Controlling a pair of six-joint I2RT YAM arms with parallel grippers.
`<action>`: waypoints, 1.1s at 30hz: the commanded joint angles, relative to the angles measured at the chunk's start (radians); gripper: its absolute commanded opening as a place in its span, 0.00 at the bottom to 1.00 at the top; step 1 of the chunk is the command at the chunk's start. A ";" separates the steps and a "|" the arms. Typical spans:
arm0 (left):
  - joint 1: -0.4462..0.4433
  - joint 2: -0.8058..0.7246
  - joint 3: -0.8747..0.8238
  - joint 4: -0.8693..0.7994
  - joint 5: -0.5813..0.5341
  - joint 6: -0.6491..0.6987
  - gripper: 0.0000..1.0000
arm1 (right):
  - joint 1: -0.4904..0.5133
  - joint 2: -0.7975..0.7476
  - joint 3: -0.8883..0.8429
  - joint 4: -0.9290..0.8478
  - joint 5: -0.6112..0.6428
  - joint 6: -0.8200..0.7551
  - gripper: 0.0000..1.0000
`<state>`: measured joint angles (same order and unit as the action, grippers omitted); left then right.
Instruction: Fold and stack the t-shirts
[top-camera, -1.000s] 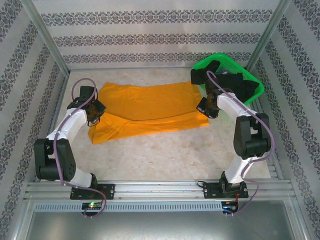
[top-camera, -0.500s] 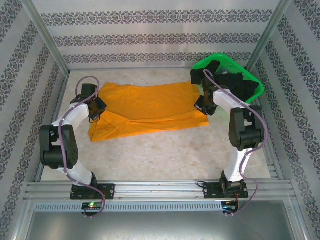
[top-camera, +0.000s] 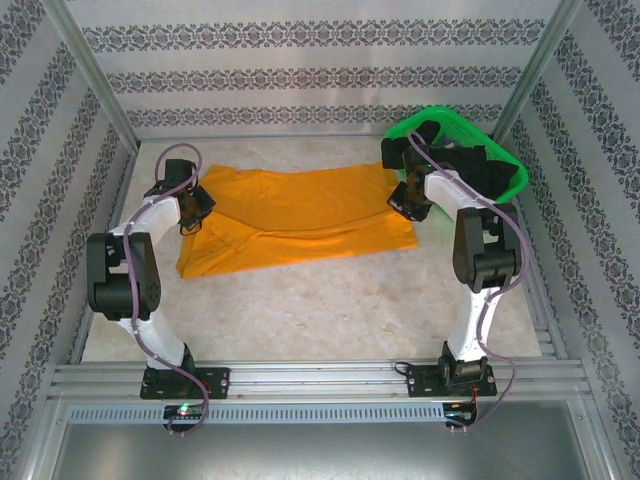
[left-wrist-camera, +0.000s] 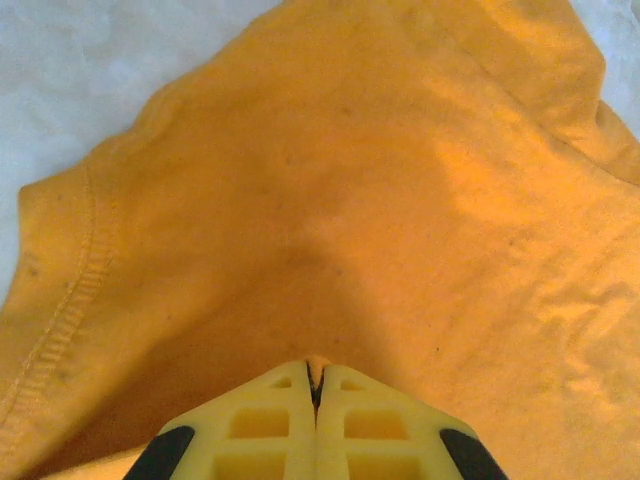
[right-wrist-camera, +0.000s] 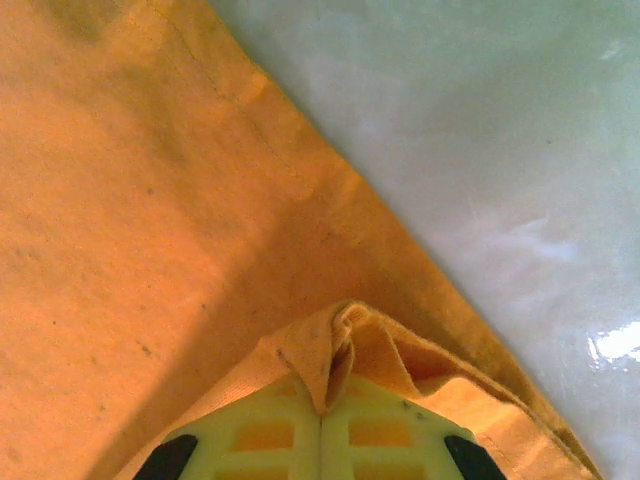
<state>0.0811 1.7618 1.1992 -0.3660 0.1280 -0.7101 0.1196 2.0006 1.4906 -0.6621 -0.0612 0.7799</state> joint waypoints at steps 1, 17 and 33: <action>0.022 0.015 0.025 0.022 0.003 0.039 0.10 | -0.012 0.031 0.032 -0.008 -0.018 -0.003 0.00; 0.034 -0.416 -0.314 -0.266 -0.037 -0.121 0.60 | -0.090 -0.303 -0.344 0.084 -0.067 -0.075 0.43; 0.166 -0.416 -0.573 -0.009 0.058 -0.171 0.50 | -0.136 -0.216 -0.476 0.250 -0.219 -0.054 0.36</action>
<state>0.2234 1.3159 0.6415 -0.4709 0.1829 -0.8787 -0.0113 1.7615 1.0069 -0.4400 -0.2539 0.7189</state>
